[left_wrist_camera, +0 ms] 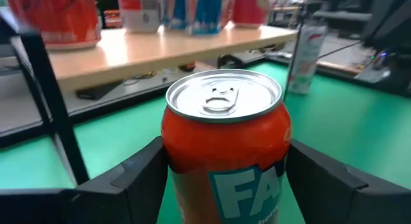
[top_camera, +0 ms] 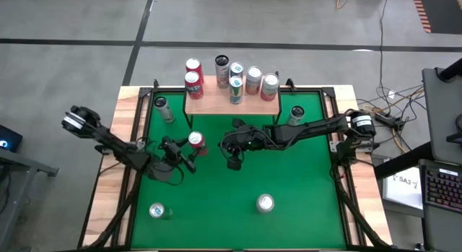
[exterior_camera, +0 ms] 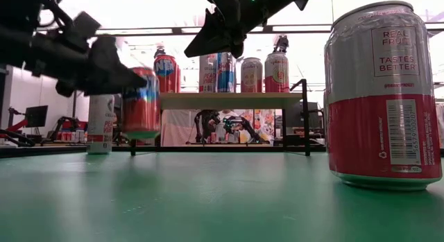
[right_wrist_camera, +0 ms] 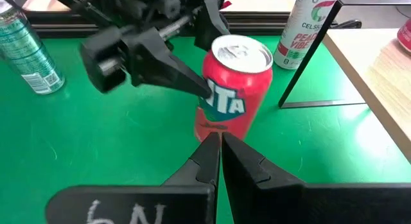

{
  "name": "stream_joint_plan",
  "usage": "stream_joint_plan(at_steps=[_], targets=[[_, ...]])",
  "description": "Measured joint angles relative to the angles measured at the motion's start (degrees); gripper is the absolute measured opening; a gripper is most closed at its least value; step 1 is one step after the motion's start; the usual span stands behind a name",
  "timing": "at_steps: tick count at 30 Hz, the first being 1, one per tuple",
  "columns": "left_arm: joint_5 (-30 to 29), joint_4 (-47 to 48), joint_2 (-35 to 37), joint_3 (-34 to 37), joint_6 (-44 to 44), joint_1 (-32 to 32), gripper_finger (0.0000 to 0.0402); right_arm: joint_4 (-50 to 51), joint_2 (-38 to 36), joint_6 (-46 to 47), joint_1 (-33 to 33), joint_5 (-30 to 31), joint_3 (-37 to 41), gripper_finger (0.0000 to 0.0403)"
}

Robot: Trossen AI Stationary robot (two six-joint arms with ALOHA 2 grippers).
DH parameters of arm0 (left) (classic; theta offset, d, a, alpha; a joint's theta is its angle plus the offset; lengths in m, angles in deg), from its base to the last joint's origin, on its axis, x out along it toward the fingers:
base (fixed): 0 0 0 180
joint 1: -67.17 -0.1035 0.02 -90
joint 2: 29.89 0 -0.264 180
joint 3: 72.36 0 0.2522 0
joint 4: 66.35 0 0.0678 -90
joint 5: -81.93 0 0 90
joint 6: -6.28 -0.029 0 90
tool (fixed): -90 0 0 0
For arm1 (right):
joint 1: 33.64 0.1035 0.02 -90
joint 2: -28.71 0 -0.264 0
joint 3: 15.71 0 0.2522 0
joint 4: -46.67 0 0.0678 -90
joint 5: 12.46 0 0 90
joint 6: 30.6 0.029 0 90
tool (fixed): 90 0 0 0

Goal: Place canned beverage on shelf
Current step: Put the orange soda can on the shelf aligned with other orange soda cans

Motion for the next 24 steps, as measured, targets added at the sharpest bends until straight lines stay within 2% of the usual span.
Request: stream_joint_plan(at_steps=[5, 11, 16, 21, 24], targets=[[-0.2, -0.3, 4.7, -2.5, -7.3, 0.7, 0.026, -0.1, -0.4, 0.0, 0.0, 0.0, 0.0, 0.0009], [-0.2, -0.5, 8.6, -9.1, -23.4, -0.1, 0.026, 0.0, -1.1, 0.0, 0.0, 0.0, 0.0, 0.0009], [-0.3, 0.4, 13.6, -11.5, -33.8, -2.0, 0.026, 1.2, -1.7, 0.0, 0.0, 0.0, 0.0, 0.0009], [0.5, 5.8, 19.2, -13.0, -37.6, -6.7, 0.026, 1.2, -1.9, 0.5, 0.0, 0.0, 0.0, 0.0009], [6.7, 8.9, 21.9, -13.6, -37.2, -11.1, 0.026, 1.2, -1.9, 0.5, 0.0, 0.0, 0.0, 0.0009]])
